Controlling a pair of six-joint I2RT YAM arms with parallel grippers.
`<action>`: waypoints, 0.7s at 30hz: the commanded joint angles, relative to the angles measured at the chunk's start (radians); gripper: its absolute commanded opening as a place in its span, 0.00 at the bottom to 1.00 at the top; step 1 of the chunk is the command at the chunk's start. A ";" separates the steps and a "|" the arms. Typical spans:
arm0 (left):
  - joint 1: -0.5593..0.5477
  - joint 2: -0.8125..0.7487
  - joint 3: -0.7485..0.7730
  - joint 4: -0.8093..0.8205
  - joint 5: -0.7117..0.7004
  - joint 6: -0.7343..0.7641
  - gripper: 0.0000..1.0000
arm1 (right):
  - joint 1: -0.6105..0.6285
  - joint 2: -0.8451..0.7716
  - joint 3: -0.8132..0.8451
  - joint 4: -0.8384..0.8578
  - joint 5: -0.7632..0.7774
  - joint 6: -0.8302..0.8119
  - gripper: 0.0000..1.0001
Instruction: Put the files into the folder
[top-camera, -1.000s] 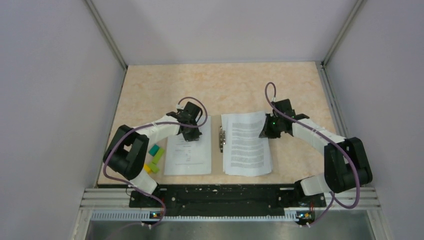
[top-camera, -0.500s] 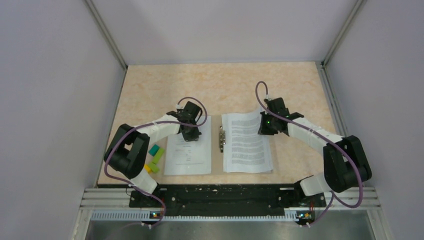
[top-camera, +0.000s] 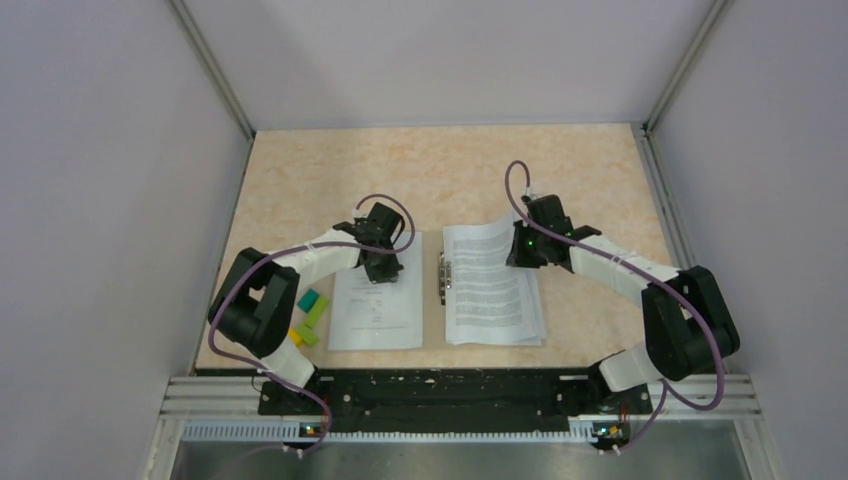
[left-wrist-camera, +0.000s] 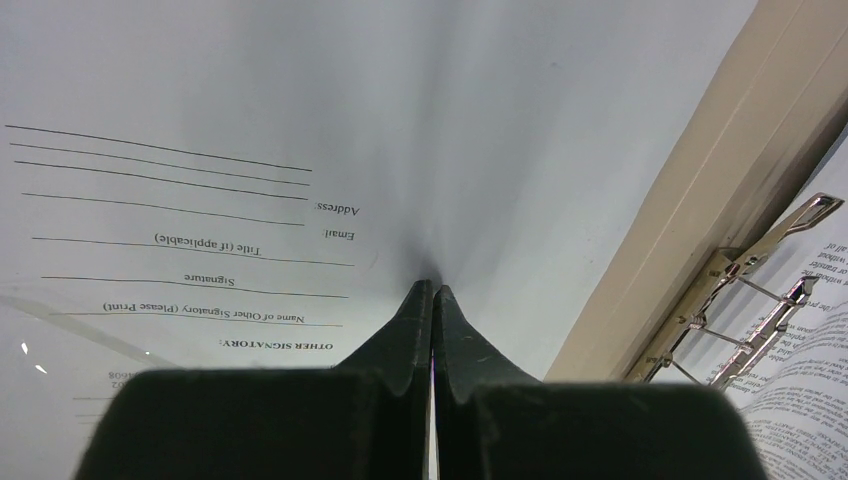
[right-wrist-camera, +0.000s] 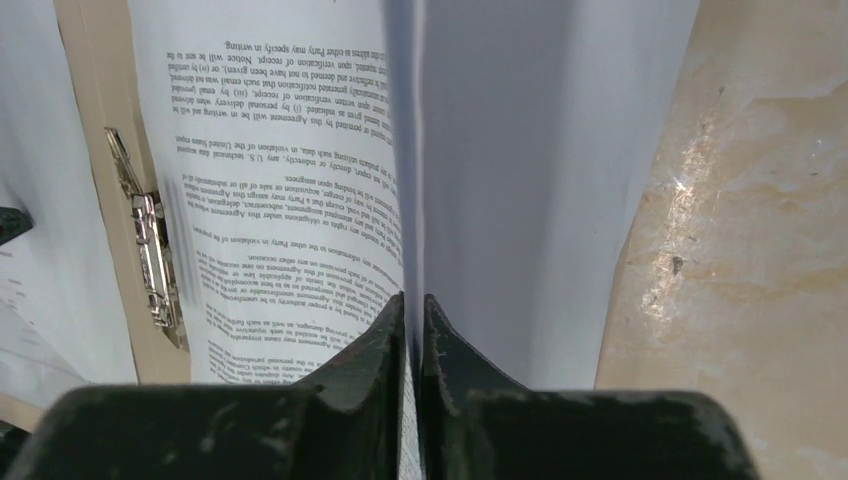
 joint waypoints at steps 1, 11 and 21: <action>0.004 -0.021 0.034 -0.003 0.001 0.012 0.00 | 0.010 -0.002 0.022 0.022 0.006 0.026 0.15; 0.005 -0.038 0.045 -0.008 0.018 0.019 0.00 | 0.009 -0.119 0.027 -0.107 0.176 0.056 0.78; -0.005 -0.102 0.058 0.017 0.163 0.061 0.14 | -0.044 -0.248 -0.109 -0.036 0.062 0.125 0.99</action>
